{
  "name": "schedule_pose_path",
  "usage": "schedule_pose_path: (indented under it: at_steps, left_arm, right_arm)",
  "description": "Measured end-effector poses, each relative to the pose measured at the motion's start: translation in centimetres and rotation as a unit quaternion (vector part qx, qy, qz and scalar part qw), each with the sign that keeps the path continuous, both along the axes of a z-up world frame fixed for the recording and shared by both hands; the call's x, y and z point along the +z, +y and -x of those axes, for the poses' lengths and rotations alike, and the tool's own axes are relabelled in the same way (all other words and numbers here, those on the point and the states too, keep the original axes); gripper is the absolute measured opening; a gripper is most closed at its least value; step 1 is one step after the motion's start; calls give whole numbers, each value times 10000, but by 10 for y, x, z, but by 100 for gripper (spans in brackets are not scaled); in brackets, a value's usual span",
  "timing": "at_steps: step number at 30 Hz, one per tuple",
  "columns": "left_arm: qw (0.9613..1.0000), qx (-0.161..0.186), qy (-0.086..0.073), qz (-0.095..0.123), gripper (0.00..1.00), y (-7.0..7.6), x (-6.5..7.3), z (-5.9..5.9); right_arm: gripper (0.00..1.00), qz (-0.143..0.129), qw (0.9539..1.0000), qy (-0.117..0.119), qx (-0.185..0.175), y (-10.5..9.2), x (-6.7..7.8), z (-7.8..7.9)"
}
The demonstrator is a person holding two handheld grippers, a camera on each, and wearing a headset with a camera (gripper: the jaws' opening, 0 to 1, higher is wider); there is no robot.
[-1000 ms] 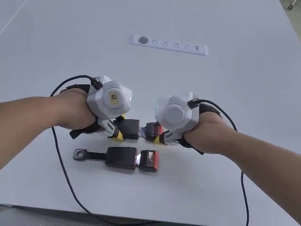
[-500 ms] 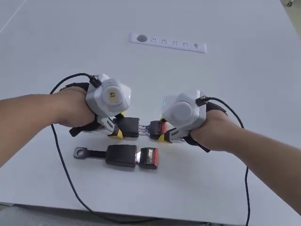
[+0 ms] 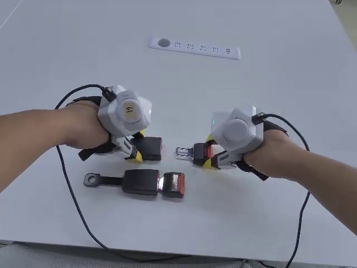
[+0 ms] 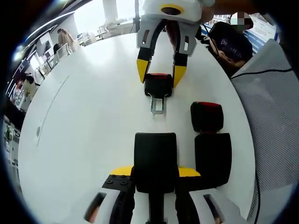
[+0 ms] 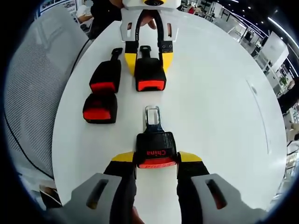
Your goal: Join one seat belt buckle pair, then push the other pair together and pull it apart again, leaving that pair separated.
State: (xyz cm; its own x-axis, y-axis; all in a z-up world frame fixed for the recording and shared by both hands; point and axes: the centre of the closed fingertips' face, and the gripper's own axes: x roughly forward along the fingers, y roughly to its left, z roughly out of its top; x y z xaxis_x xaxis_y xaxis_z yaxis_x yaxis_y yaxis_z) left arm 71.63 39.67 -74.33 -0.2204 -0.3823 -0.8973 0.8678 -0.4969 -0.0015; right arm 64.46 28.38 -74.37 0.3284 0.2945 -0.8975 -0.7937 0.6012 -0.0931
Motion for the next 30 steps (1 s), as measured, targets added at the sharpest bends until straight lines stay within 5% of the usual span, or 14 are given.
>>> schedule_pose_path:
  at_steps: [21,30]
  left_arm:
    - [10000,41,3,38,33,0,2,1]
    - [9999,81,12,90,33,0,3,1]
  right_arm:
    - [32,183,9993,208,-241,-58,0,37]
    - [33,216,9991,310,-202,-59,-3,38]
